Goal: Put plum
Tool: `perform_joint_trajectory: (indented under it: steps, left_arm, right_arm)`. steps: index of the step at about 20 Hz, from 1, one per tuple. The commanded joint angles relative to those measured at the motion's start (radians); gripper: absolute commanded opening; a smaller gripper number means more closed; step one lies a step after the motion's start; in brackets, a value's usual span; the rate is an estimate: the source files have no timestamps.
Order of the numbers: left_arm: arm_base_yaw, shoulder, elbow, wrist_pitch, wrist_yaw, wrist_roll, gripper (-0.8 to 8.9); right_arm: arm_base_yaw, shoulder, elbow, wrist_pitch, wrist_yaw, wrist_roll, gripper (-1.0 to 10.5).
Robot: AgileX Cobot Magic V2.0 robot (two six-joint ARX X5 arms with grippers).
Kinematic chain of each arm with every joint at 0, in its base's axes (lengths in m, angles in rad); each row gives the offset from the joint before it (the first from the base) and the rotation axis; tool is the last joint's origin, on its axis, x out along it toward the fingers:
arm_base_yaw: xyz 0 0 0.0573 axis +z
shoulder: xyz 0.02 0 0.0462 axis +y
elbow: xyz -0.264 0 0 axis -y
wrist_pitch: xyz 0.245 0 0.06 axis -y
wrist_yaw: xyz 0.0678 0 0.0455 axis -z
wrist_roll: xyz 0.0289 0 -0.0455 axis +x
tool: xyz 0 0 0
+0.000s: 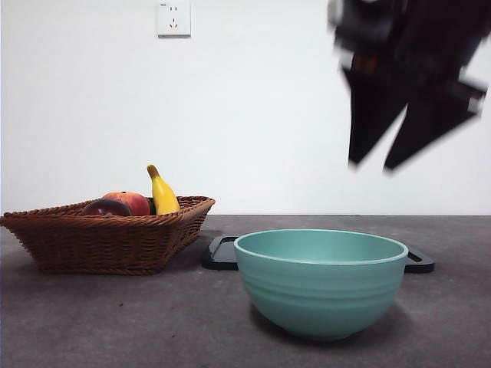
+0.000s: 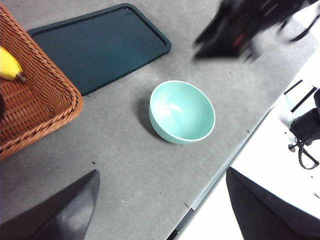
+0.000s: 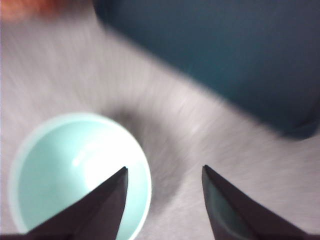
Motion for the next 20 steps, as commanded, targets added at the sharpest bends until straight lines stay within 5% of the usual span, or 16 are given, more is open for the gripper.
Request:
perform_joint_trajectory:
  steps: [1, 10, 15, 20]
  left_arm:
    - [-0.004, 0.005, 0.012, 0.011, 0.006, 0.008, 4.04]
    - [-0.004, 0.005, 0.012, 0.008, 0.006, 0.004, 4.04]
    - [-0.004, 0.005, 0.012, 0.007, 0.006, 0.000, 4.04]
    - [-0.004, 0.005, 0.012, 0.004, 0.006, -0.003, 4.01]
  right_arm:
    - [0.004, -0.079, 0.043, -0.054, 0.003, -0.003, 2.4]
    - [0.005, -0.481, 0.065, -0.295, -0.133, 0.012, 2.4]
    - [0.006, -0.565, 0.065, -0.397, -0.240, 0.023, 2.4]
    - [0.006, -0.576, 0.065, -0.425, -0.248, 0.007, 2.4]
